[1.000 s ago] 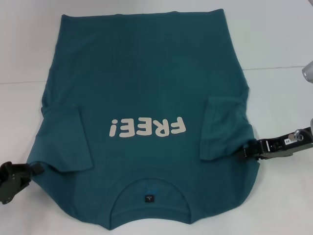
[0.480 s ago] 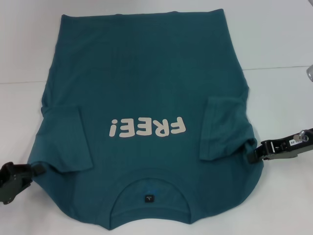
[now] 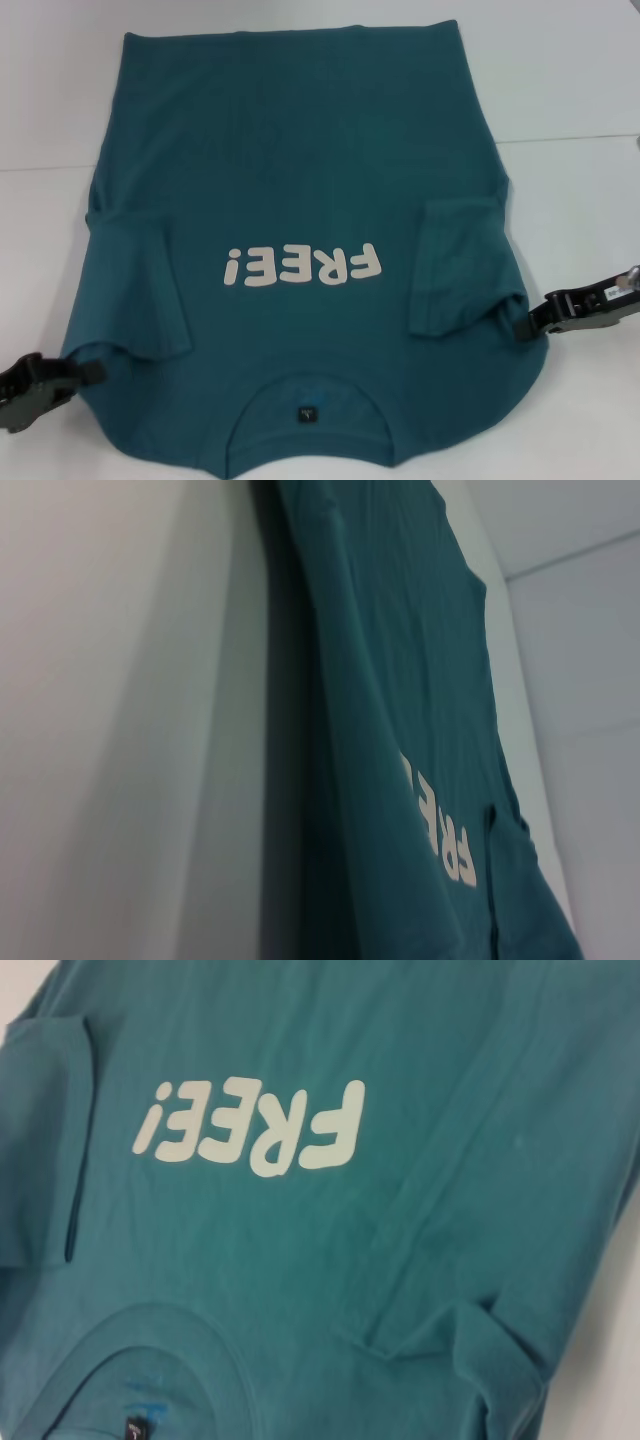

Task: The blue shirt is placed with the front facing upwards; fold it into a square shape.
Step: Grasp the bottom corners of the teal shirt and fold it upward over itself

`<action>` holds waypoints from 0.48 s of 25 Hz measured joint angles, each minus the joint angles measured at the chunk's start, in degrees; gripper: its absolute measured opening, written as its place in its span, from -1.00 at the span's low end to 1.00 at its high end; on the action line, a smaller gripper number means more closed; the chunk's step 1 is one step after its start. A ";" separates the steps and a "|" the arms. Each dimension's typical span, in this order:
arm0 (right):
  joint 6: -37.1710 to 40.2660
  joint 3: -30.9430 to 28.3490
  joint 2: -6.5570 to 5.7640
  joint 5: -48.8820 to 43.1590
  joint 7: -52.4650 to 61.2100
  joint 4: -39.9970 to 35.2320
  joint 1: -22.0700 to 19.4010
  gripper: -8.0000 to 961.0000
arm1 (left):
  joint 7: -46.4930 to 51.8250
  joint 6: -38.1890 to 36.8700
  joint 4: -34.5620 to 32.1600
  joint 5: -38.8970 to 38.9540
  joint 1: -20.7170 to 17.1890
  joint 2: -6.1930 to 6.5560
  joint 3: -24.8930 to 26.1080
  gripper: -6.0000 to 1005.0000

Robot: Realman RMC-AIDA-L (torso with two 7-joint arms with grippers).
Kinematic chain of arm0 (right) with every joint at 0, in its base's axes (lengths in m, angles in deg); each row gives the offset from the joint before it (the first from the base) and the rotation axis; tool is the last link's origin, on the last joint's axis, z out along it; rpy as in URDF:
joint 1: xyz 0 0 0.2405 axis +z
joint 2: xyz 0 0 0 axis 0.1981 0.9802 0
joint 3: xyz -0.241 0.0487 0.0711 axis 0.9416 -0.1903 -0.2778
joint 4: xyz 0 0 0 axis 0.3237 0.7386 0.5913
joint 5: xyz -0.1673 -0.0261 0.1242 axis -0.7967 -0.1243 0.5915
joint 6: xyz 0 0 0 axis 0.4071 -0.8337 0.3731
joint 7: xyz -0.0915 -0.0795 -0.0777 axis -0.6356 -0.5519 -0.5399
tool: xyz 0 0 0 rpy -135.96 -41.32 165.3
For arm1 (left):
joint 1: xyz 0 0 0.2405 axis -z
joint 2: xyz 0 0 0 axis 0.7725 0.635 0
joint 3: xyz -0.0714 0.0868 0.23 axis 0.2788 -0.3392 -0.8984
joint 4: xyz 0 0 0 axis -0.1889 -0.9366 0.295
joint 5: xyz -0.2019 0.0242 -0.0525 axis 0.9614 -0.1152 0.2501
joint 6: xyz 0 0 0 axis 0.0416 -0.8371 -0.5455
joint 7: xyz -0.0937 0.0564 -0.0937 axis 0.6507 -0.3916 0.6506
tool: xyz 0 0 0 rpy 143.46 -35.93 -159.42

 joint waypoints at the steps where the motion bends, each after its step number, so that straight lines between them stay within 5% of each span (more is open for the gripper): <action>1: 0.89 0.00 -0.11 -0.09 0.30 -0.57 -0.18 -0.90 | 0.29 -0.90 -1.01 -0.83 -0.16 0.10 -0.03 -0.89; 12: 9.54 -0.28 -0.51 -5.83 1.85 -4.76 -2.70 -0.90 | 1.56 -9.77 -7.47 -12.80 -0.82 0.58 -0.09 -0.89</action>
